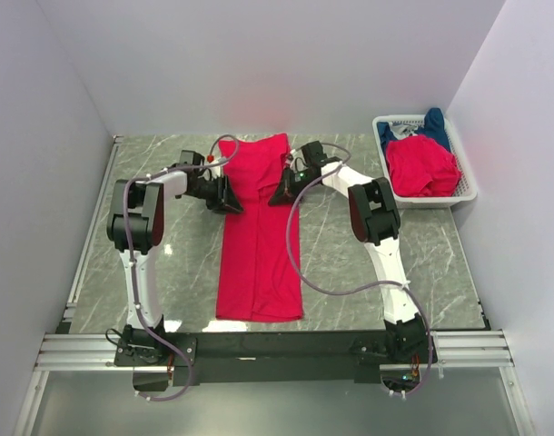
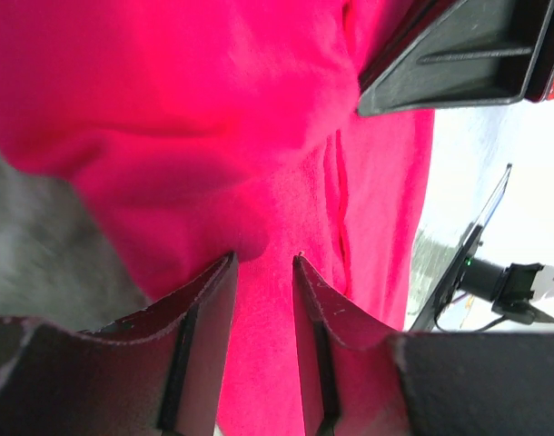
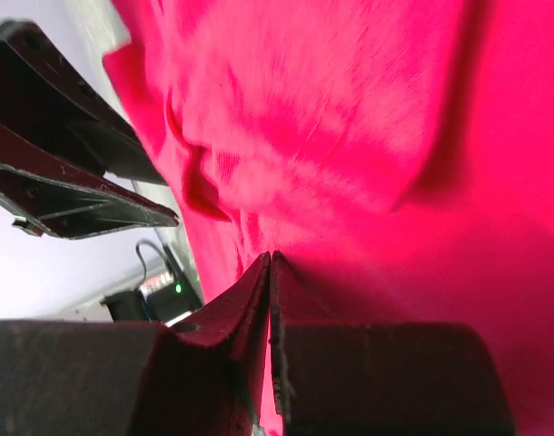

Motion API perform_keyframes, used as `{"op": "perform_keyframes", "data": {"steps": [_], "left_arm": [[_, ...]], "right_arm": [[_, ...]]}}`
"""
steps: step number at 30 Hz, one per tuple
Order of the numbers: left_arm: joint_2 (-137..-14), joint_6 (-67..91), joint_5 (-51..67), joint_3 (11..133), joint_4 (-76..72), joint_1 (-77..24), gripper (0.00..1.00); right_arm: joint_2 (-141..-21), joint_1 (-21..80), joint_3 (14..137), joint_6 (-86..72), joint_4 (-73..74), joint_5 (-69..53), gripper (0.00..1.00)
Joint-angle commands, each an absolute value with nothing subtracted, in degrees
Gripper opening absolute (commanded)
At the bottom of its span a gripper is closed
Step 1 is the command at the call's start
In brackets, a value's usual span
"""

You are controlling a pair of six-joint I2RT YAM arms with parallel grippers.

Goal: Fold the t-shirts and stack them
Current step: Fold the tshirt

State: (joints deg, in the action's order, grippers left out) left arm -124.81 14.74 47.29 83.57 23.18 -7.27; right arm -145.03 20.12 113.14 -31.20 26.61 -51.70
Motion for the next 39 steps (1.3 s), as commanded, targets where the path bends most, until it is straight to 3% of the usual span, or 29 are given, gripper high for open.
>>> {"op": "perform_keyframes", "data": {"steps": [1,8,12,13,17,18,22,25,26,32,34,39], "left_arm": [[-128.66,13.62,43.24,87.00,21.71,-5.89,0.39],[-130.43,15.30,45.43,91.05,22.15,-4.48,0.41],[-125.35,14.15,49.99,87.99,20.57,-4.48,0.53],[-120.98,13.45,50.27,86.85,19.61,-4.48,0.55],[-107.08,6.17,49.22,80.70,20.12,-4.13,0.70],[-101.22,4.59,48.17,79.73,20.65,-3.78,0.79],[-87.07,-3.15,46.32,74.80,22.59,-2.12,0.99],[-78.44,-10.86,44.66,73.21,26.44,-1.76,0.99],[-76.48,-11.86,44.21,72.69,26.80,-1.76,0.99],[-64.87,-16.60,46.55,66.81,21.71,-1.85,0.99],[-62.76,-29.53,50.43,67.41,30.52,-1.85,0.99],[-61.36,-60.68,49.59,61.72,55.87,-4.13,0.99]], "right_arm": [[-148.61,17.93,118.63,-33.66,23.82,-50.62,0.09],[-153.81,16.26,128.13,-34.98,22.32,-50.36,0.09],[-148.74,16.26,129.38,-29.03,25.74,-50.54,0.15],[-146.80,16.26,128.94,-27.70,26.71,-50.54,0.17],[-132.57,16.96,123.50,-19.09,31.72,-47.39,0.44],[-125.75,17.83,120.44,-14.46,33.64,-43.72,0.48],[-109.28,21.52,112.34,-1.37,37.52,-32.10,0.60],[-98.81,24.07,106.54,8.06,38.58,-24.72,0.70],[-96.53,24.43,105.04,10.26,38.58,-24.52,0.86],[-81.31,24.70,91.69,17.22,32.00,-28.53,0.88],[-77.88,26.35,87.90,26.51,35.49,-33.73,0.89],[-74.27,45.99,73.88,34.10,41.14,-14.27,0.89]]}}
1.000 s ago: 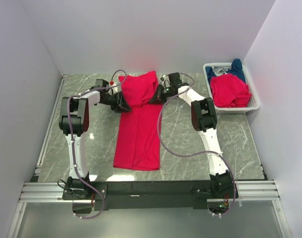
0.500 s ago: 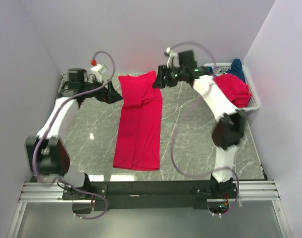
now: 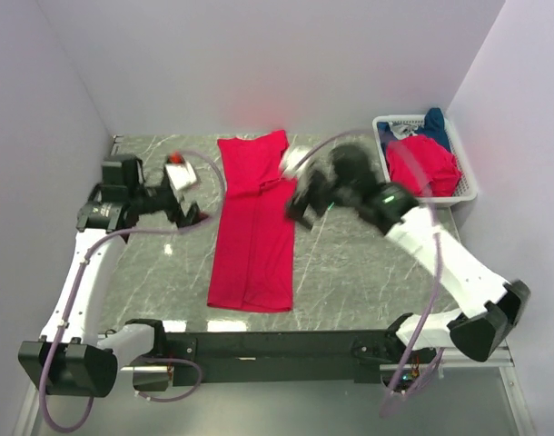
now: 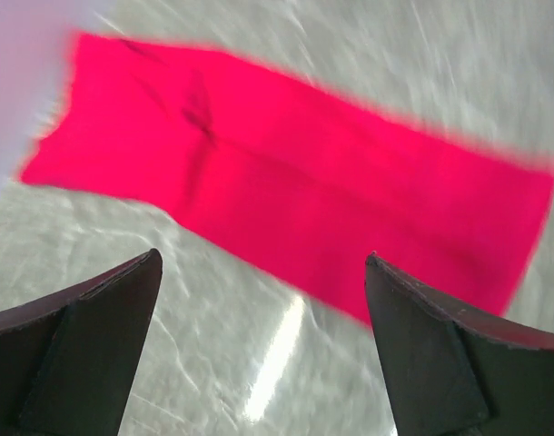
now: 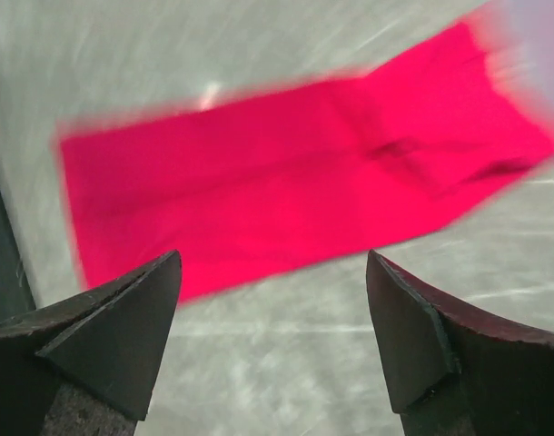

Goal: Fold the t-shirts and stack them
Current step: Fold the tshirt

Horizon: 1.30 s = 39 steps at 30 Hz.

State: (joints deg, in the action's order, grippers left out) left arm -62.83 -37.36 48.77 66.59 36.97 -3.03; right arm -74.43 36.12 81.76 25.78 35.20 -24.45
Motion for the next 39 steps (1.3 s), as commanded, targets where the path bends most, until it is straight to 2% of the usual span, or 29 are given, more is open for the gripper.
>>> {"op": "perform_keyframes", "data": {"steps": [1,5,10,12,17,21,32,39], "left_arm": [[-60.39,-67.69,48.70,55.70,58.16,-4.13,0.99],[-52.58,-79.61,44.83,40.11,55.74,-6.15,0.96],[-42.98,-79.80,43.60,28.76,48.43,-13.79,0.86],[-41.93,-80.94,43.42,27.34,47.12,-15.81,0.80],[-43.59,-83.40,42.98,24.79,45.79,-16.61,0.69],[-44.65,-83.76,43.07,24.35,45.18,-16.61,0.67],[-43.59,-88.07,41.92,20.83,44.57,-16.61,0.66],[-46.23,-89.02,41.66,21.36,43.68,-17.05,0.63]], "right_arm": [[-74.18,48.32,71.48,34.36,41.05,-12.50,0.84],[-76.97,55.18,62.51,32.97,40.26,-11.08,0.76],[-77.96,63.17,55.12,28.92,29.55,-8.88,0.70],[-78.92,64.33,52.13,29.44,25.41,-7.91,0.68],[-80.41,65.21,47.03,32.08,19.52,-10.36,0.56],[-82.35,66.36,46.41,32.87,18.99,-11.51,0.51],[-87.01,68.20,45.00,34.80,18.01,-11.08,0.49],[-90.79,68.20,46.67,35.77,20.83,-10.81,0.41]]}}
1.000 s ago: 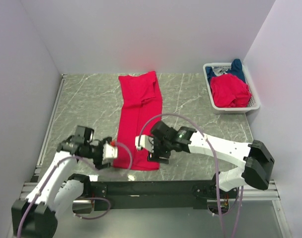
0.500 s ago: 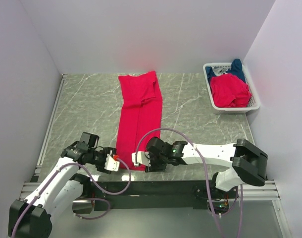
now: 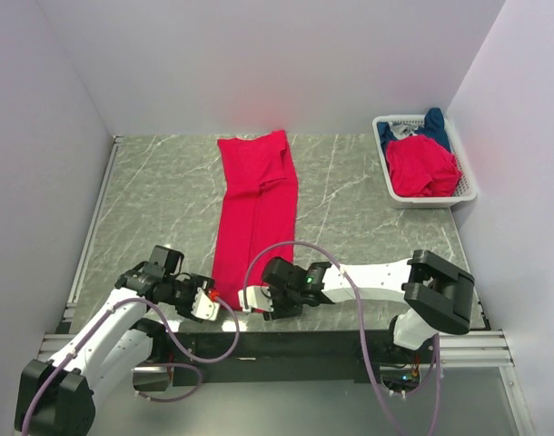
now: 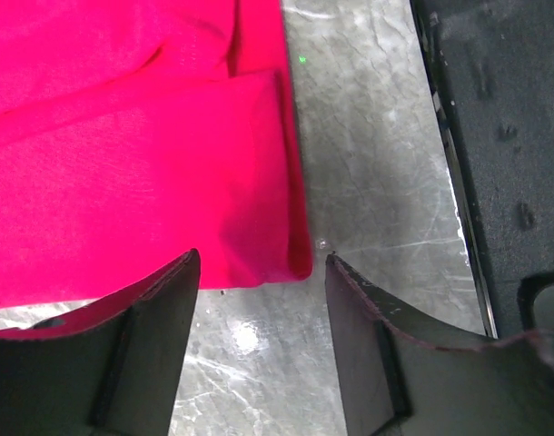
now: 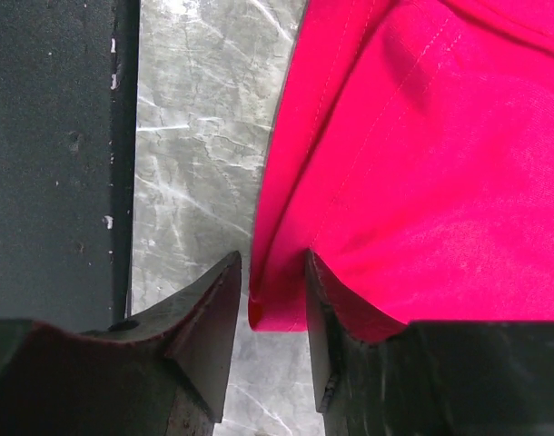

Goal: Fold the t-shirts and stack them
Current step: Fold the tshirt

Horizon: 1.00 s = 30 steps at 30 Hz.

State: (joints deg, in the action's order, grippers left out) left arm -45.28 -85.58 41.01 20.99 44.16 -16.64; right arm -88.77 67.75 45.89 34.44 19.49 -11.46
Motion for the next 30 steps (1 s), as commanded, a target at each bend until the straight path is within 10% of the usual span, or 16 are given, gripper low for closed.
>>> {"op": "perform_keyframes", "data": {"steps": [1,15,22,30], "left_arm": [[-46.32,-90.25,40.96,21.18,44.12,-17.22,0.62],[-49.48,-93.34,35.69,20.56,41.40,-21.70,0.48],[-48.79,-88.51,34.19,19.95,38.23,-25.14,0.03],[-40.35,-88.07,37.17,22.93,46.92,-26.19,0.00]], "right_arm": [[-90.88,68.20,46.76,35.68,20.83,-10.46,0.41],[-93.17,68.03,49.48,33.84,23.91,-9.85,0.00],[-89.66,67.68,48.87,32.78,24.69,-9.84,0.00],[-80.70,67.59,49.39,31.99,29.00,-13.36,0.00]]}}
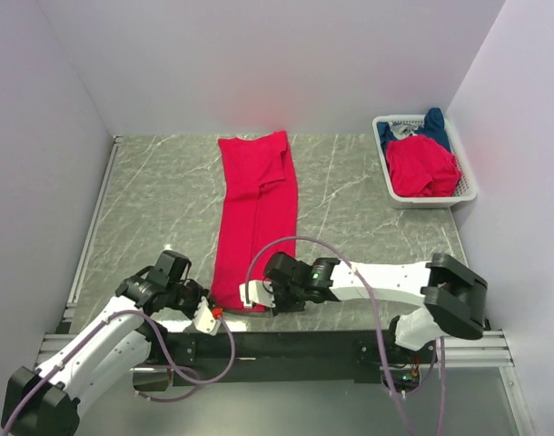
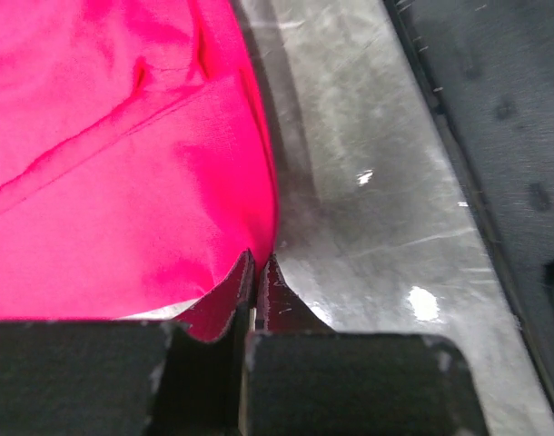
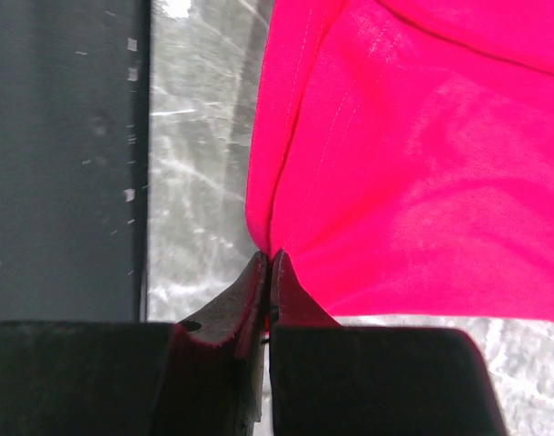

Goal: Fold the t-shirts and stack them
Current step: Fold the tshirt

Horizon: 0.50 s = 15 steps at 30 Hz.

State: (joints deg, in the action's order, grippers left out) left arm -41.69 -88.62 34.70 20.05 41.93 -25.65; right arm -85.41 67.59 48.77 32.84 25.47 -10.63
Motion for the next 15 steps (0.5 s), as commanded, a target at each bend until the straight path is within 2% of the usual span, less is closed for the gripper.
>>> {"op": "perform_keyframes", "data": {"steps": [1,8,15], "left_arm": [[-40.08,-88.15,37.44,23.55,49.89,-26.28,0.00],[-37.80,-83.95,42.01,30.14,58.79,-27.86,0.00],[-38.14,-74.11,44.20,35.15,61.18,-30.58,0.00]], "right_arm": [[-80.07,67.67,49.39,31.99,29.44,-13.71,0.00],[-73.48,67.76,47.38,32.17,32.25,-15.99,0.00],[-69.53,68.12,46.32,31.99,32.78,-17.40,0.00]]}}
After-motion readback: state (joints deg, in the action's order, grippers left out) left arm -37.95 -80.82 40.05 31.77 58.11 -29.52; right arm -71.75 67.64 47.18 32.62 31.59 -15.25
